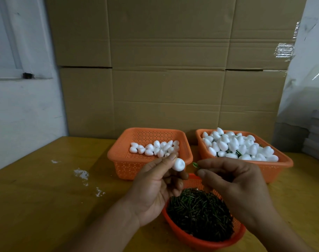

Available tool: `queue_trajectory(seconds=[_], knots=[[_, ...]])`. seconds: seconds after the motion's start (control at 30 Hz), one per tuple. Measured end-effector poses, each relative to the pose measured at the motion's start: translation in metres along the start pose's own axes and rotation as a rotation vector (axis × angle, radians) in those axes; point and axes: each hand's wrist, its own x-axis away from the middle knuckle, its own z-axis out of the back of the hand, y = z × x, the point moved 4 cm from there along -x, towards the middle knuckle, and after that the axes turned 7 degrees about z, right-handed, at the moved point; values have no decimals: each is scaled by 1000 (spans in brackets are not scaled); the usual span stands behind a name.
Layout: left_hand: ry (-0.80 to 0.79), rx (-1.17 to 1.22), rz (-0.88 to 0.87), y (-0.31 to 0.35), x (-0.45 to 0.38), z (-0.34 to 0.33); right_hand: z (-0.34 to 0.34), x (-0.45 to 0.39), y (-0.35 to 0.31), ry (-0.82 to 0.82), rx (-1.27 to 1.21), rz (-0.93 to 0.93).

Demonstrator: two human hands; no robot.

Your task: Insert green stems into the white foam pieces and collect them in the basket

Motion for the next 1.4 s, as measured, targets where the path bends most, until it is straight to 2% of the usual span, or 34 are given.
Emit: queue_trajectory(seconds=[0.3,0.7,0.93,1.4], knots=[[-10,-20,-2,1,2,-2,-11,6,-1,-92,261,198],[12,-75,-31,0,4,-4,-13,8,-12,-95,365,320],[11,-113,-82,1,4,-7,-13,8,-9,-40,350,280],[23,-123,-185,-1,4,-8,-14,10,0,-39,352,207]])
